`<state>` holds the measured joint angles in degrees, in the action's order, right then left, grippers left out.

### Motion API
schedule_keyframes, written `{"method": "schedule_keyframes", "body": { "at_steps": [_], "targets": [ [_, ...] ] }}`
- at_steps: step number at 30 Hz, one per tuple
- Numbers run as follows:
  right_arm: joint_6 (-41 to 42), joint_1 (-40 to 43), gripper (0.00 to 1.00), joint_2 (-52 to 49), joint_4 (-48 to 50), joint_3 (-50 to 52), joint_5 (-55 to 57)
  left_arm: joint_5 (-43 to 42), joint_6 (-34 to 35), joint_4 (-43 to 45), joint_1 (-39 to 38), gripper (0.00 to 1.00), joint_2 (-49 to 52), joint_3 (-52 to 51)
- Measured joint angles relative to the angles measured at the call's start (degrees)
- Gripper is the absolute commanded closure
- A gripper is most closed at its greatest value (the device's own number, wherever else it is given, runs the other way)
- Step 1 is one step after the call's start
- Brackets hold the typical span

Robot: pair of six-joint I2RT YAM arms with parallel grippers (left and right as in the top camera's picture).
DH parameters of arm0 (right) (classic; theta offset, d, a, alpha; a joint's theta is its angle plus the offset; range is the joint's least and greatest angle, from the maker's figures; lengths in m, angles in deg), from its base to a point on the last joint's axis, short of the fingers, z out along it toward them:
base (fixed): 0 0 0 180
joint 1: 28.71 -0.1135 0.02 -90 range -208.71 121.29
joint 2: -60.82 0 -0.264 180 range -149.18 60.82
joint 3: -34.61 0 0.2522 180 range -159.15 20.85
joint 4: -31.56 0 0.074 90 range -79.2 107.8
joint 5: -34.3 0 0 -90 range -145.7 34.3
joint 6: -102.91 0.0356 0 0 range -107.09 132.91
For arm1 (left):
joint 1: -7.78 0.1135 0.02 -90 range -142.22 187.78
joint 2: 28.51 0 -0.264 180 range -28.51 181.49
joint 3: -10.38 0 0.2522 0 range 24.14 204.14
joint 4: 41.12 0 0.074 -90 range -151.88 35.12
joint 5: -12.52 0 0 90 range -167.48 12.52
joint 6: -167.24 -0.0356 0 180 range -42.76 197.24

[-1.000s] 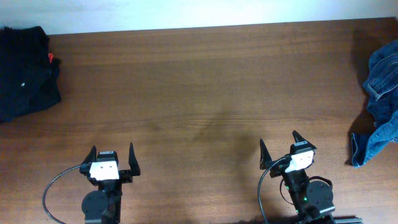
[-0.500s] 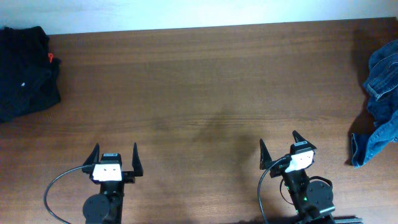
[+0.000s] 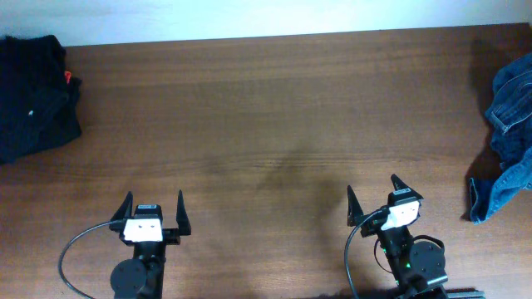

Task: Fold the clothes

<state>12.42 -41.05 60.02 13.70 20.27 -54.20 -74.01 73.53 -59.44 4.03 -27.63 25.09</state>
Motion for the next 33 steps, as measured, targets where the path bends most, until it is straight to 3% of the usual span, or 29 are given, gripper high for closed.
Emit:
{"method": "schedule_keyframes", "body": {
  "at_steps": [14,22,33],
  "targets": [
    [-0.02,0.22,0.01,0.00,0.00,0.00,-0.02,0.00,0.00,0.00,0.00,0.01,0.00,0.00],
    [-0.02,8.33,0.01,0.00,0.00,0.00,0.04,0.00,0.00,0.00,0.00,0.01,0.00,0.00],
    [-0.02,8.63,0.01,0.00,0.00,0.00,0.02,0.00,0.00,0.00,0.00,0.01,0.00,0.00]
  ]
}}
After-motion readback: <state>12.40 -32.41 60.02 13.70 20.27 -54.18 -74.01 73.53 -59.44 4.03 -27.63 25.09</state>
